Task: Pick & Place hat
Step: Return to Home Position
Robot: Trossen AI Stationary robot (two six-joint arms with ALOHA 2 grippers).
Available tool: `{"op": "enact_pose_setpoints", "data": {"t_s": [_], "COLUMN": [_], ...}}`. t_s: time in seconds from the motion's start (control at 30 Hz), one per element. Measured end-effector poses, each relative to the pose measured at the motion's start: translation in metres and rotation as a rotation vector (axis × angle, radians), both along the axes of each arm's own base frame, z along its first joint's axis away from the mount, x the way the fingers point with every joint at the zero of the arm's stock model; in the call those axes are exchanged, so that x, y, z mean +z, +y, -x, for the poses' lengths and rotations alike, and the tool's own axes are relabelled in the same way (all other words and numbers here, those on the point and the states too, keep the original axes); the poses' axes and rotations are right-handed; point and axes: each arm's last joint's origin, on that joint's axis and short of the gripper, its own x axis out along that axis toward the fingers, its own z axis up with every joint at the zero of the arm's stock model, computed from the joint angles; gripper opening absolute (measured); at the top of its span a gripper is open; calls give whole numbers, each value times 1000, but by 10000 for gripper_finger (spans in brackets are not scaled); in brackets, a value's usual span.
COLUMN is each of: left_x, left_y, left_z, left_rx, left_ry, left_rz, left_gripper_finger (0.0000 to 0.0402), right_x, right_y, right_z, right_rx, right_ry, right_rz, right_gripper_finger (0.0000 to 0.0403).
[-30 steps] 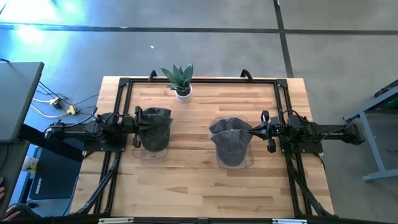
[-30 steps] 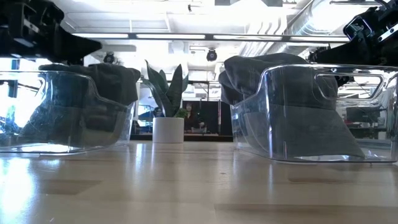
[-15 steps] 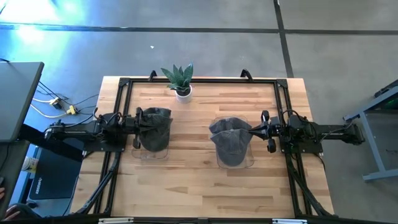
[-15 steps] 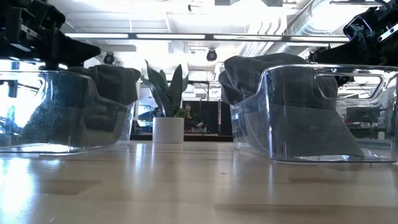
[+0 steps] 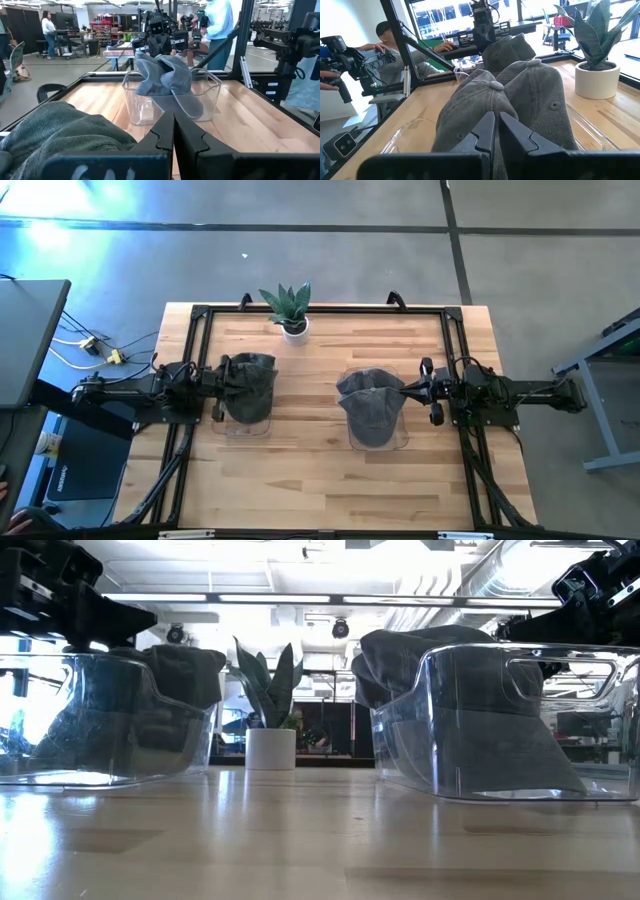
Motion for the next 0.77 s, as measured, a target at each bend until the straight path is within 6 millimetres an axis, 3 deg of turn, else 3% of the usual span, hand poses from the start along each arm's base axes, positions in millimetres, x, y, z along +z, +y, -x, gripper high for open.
{"op": "enact_pose_setpoints", "data": {"t_s": [0.77], "left_x": [0], "left_y": [0], "left_z": [0], "left_rx": [9], "left_ry": [0], "left_rz": [-3], "left_gripper_finger": [0], "right_x": [0], "right_y": [0], "right_z": [0], "right_rx": [0], "right_ry": [0], "right_rz": [0], "right_gripper_finger": [20]}}
